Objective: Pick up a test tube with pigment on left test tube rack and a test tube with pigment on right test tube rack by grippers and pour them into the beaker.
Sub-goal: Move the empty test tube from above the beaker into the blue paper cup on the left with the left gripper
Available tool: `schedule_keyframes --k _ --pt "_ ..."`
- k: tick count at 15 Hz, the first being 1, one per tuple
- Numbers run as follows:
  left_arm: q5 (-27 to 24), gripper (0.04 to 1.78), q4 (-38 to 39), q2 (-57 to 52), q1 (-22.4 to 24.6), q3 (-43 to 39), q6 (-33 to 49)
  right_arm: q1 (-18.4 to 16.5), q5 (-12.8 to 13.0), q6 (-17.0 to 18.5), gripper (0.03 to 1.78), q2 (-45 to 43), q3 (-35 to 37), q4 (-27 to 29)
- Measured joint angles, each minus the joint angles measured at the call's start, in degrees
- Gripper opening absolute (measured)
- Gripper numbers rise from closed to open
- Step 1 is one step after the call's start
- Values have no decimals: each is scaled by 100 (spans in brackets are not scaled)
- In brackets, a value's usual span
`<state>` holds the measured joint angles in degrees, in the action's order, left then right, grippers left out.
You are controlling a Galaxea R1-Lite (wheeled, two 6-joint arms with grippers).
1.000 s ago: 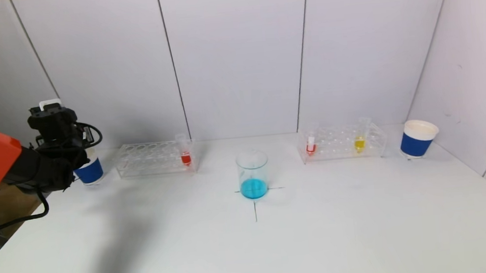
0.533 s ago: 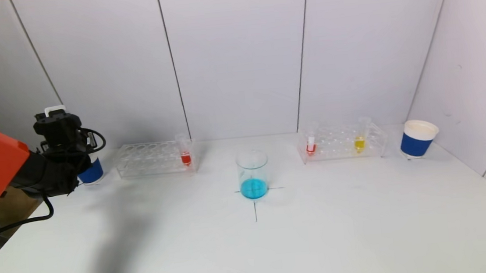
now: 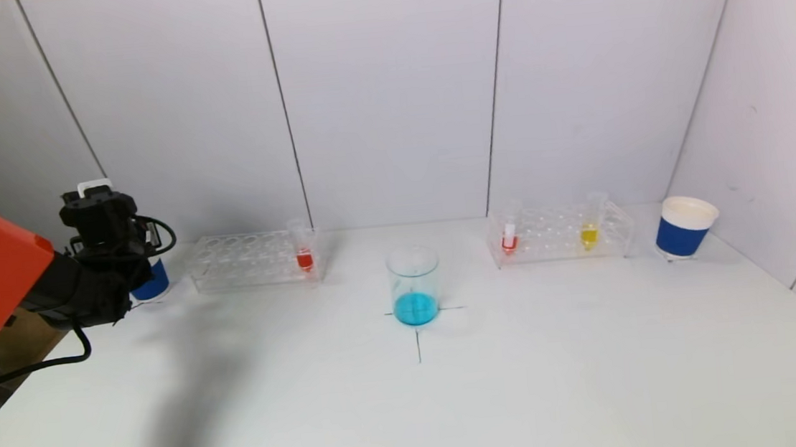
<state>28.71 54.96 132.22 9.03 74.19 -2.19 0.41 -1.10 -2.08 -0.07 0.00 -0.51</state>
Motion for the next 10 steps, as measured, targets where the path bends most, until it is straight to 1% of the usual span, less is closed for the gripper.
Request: schedule_keyframes --k 10 --pt "0 43 -2 -20 -2 -35 -6 0 -2 0 177 0 0 0"
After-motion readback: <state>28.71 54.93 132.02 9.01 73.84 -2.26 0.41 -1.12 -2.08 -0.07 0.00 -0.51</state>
